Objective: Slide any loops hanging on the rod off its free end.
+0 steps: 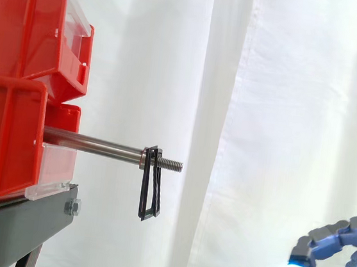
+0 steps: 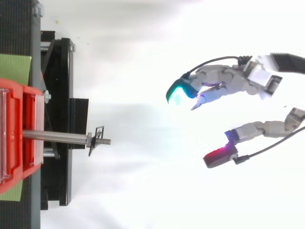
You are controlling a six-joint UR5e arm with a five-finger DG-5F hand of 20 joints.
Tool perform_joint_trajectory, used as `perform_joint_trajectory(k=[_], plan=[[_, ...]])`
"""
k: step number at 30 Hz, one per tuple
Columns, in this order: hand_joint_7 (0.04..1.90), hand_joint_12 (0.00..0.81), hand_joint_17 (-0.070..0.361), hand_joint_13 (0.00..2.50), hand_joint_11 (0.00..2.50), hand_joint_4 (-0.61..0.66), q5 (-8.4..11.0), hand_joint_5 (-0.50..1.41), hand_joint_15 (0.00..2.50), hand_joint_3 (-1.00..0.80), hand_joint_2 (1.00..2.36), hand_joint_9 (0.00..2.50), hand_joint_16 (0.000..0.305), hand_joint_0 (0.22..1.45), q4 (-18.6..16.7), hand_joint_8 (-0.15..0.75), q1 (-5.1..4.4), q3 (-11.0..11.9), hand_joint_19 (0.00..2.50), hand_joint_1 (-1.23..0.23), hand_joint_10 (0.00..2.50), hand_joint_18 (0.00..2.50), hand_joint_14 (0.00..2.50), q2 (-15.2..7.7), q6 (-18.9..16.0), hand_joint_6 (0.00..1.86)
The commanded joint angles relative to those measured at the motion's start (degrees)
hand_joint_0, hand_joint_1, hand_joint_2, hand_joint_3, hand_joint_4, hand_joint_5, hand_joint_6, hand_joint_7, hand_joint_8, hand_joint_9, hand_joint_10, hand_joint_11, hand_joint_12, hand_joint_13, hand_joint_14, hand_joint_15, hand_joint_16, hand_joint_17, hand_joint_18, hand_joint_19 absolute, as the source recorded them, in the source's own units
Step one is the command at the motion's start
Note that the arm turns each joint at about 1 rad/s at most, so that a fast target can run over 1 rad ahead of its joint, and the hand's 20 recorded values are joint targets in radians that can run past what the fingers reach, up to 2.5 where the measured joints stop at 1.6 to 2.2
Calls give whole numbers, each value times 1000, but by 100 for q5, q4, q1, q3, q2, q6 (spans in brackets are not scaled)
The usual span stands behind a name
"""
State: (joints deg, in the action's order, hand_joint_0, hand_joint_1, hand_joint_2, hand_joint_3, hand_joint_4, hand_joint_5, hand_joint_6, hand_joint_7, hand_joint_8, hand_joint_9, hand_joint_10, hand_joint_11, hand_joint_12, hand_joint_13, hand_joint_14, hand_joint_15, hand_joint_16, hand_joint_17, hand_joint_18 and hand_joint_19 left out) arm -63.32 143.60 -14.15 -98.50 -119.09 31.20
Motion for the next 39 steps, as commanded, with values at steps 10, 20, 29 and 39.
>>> perform_joint_trajectory(k=[10,20,29,39], plan=[[922,289,77,547,210,314,30,-170,0,-500,1000,830,34,540,-465,310,0,208,0,-735,7,456,0,-150,386,503],[924,291,78,564,210,320,250,-167,0,-500,1000,830,35,538,-421,313,18,208,0,-720,7,473,0,-150,518,503],[927,289,78,577,213,322,223,-166,0,-500,1000,837,35,537,-421,314,62,331,0,-713,7,482,0,-378,457,503],[927,292,79,587,213,323,-348,-163,0,-500,1000,840,35,537,-509,319,203,911,0,-706,8,500,0,-932,0,503]])
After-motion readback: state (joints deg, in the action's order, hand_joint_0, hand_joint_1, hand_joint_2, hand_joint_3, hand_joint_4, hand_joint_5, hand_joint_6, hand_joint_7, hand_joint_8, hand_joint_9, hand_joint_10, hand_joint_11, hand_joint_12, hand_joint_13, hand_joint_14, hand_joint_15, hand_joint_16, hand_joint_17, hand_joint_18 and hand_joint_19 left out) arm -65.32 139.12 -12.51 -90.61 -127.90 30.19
